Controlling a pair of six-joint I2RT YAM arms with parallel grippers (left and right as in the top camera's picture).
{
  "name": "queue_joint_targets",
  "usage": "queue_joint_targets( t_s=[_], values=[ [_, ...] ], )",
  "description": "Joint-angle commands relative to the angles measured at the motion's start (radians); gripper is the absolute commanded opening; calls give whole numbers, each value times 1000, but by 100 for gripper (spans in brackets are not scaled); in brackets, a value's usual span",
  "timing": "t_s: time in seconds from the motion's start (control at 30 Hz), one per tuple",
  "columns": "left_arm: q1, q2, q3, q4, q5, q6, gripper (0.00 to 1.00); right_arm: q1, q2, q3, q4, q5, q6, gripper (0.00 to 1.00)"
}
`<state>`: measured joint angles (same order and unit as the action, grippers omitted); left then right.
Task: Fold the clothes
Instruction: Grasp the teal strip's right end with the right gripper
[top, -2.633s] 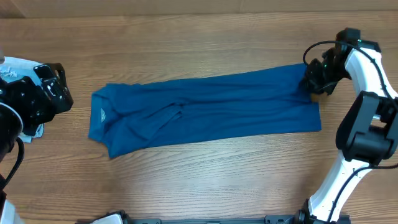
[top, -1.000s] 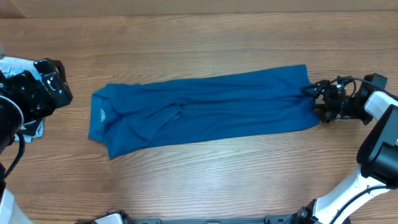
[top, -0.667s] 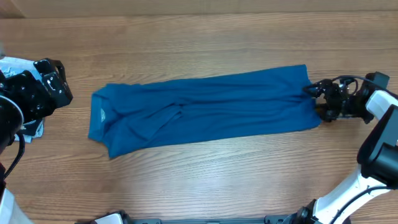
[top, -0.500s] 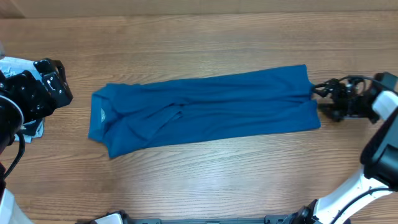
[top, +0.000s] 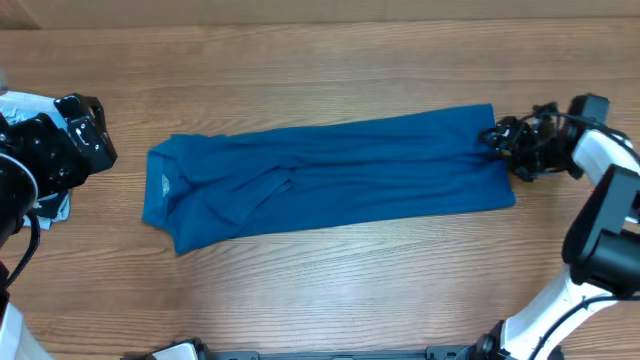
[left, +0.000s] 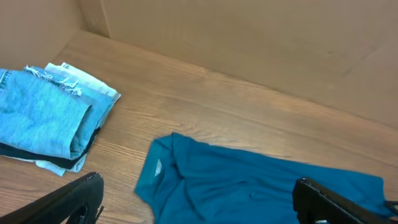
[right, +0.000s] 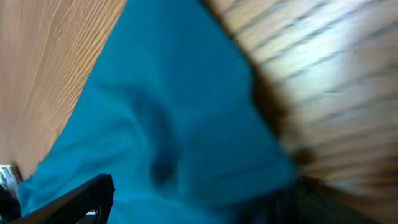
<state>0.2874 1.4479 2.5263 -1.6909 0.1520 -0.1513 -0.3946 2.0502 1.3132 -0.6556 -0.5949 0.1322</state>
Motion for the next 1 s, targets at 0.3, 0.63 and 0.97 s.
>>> queue_joint_targets(
  t_s=[0.3, 0.63, 0.97],
  values=[
    [-9, 0, 2, 2, -10, -6, 100, 12, 115, -44, -12, 147, 109, 59],
    [-9, 0, 2, 2, -10, -6, 100, 12, 115, -44, -26, 183, 187, 31],
    [-9, 0, 2, 2, -10, -6, 100, 12, 90, -42, -72, 164, 187, 4]
  ],
)
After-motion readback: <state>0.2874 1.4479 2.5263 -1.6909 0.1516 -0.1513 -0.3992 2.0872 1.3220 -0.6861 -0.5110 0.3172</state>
